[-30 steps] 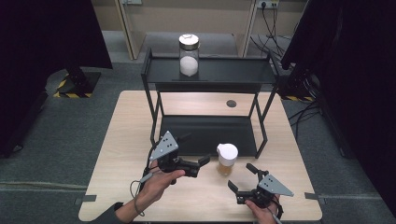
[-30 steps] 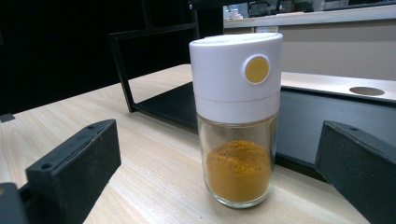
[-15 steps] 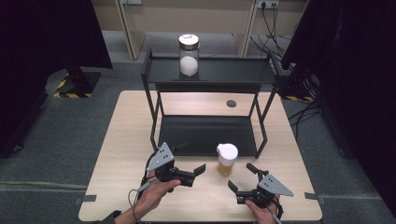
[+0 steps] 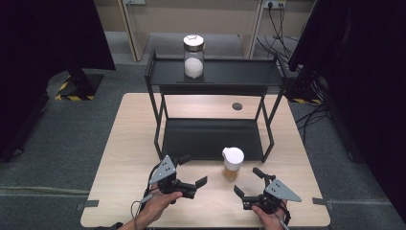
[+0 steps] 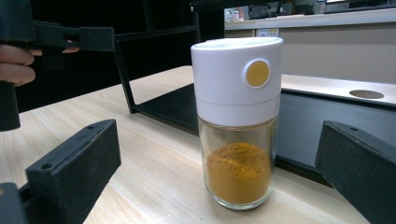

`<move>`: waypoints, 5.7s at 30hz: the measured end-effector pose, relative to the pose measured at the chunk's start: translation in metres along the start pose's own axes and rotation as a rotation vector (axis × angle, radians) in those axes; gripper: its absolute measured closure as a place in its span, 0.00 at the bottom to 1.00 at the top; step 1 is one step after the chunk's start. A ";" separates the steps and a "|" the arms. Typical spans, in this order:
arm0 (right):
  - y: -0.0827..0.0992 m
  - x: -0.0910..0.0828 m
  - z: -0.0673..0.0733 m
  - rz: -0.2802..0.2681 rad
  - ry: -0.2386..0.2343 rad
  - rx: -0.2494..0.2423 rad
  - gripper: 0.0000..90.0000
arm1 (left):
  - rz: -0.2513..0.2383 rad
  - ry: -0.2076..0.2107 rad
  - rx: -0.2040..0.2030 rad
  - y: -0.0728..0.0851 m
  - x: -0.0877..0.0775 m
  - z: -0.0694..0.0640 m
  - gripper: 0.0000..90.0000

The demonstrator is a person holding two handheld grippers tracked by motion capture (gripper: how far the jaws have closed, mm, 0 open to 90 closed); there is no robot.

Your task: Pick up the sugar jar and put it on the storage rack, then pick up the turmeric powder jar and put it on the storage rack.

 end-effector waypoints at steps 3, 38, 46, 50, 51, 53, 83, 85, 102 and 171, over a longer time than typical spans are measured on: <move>0.000 0.000 0.000 -0.001 -0.003 0.000 0.00 | -0.006 -0.002 0.018 0.007 -0.001 -0.001 0.01; 0.000 0.000 0.000 0.000 -0.003 -0.005 0.00 | -0.023 -0.009 0.085 0.041 -0.004 -0.004 0.01; -0.001 0.004 0.002 0.005 0.007 -0.013 0.00 | -0.020 -0.003 0.084 0.043 -0.005 -0.004 0.01; -0.003 0.008 0.003 0.012 0.020 -0.019 0.00 | -0.018 -0.004 0.085 0.044 -0.005 -0.005 0.01; -0.003 0.009 0.003 0.013 0.022 -0.020 0.00 | -0.018 -0.004 0.084 0.044 -0.005 -0.005 0.01; -0.004 0.011 0.003 0.011 0.026 -0.024 0.00 | -0.017 -0.005 0.080 0.044 -0.005 -0.005 0.01; -0.017 0.062 -0.008 0.060 0.036 -0.064 0.09 | -0.016 -0.015 0.081 0.045 -0.005 -0.003 0.01; -0.019 0.064 -0.008 0.068 0.038 -0.065 0.13 | -0.014 -0.015 0.080 0.045 -0.004 -0.003 0.01; -0.024 0.071 -0.009 0.098 0.038 -0.083 0.34 | -0.017 -0.022 0.083 0.046 -0.005 -0.003 0.01; -0.152 0.062 0.002 0.030 -0.078 -0.065 0.34 | -0.008 -0.038 0.067 0.047 -0.005 -0.001 0.01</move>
Point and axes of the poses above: each handheld gripper's, and its own axes: x roughly forward along the jaws, y roughly out of its underside, z roughly to its left, the point moved 1 cm from there along x, roughly forward along the jaws, and after that the axes turned 4 degrees about x, right-handed, at the moved point
